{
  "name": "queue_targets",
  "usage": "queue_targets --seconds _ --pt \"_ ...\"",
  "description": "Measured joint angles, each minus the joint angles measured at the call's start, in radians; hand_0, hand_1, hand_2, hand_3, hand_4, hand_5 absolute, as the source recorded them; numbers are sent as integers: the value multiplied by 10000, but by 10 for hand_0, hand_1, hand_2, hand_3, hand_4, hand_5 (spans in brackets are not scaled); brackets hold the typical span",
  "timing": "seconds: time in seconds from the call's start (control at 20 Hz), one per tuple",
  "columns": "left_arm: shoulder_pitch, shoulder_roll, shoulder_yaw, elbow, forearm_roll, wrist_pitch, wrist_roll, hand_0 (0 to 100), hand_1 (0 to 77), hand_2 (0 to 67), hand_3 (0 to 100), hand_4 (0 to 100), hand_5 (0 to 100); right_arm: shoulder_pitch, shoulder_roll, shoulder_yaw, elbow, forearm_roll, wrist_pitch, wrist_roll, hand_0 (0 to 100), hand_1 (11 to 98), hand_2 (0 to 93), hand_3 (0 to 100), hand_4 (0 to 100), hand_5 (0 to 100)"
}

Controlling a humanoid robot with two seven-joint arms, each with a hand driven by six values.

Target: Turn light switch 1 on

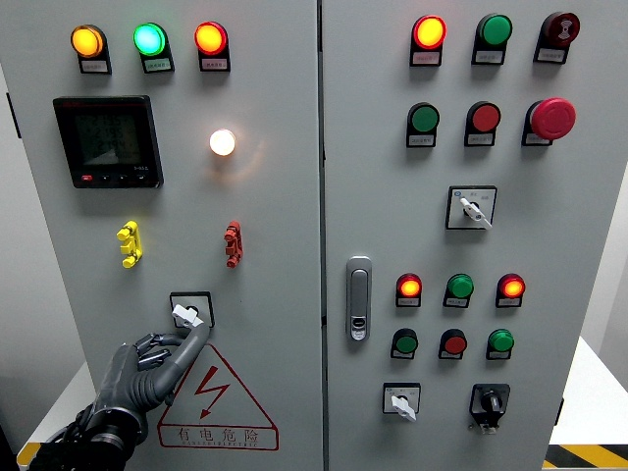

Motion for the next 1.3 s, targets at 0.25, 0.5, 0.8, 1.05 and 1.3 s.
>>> queue_targets --seconds 0.25,0.5,0.8,1.05,1.3 --pt "577 18 -16 -543 -14 -308 -342 0 506 507 1000 1000 983 0 6 0 0 0 -3 0 0 195 0 196 193 106" --pt "1647 224 208 -1282 -55 -915 -988 0 426 492 1000 1000 886 0 -3 -9 0 0 -3 0 0 194 0 196 193 106" --pt "2817 320 -165 -1268 -2121 -2441 -2776 0 356 351 804 894 653 0 7 -1 0 0 3 0 0 196 0 196 193 105" --pt "4546 839 -574 -310 -4270 -3728 -3688 0 337 273 549 706 563 -1 2 0 0 0 1 0 0 197 0 196 193 105" --pt "5668 961 -354 2141 -4448 -4094 -4700 0 264 251 471 631 526 -2 7 0 0 0 1 -2 0 191 0 196 193 105"
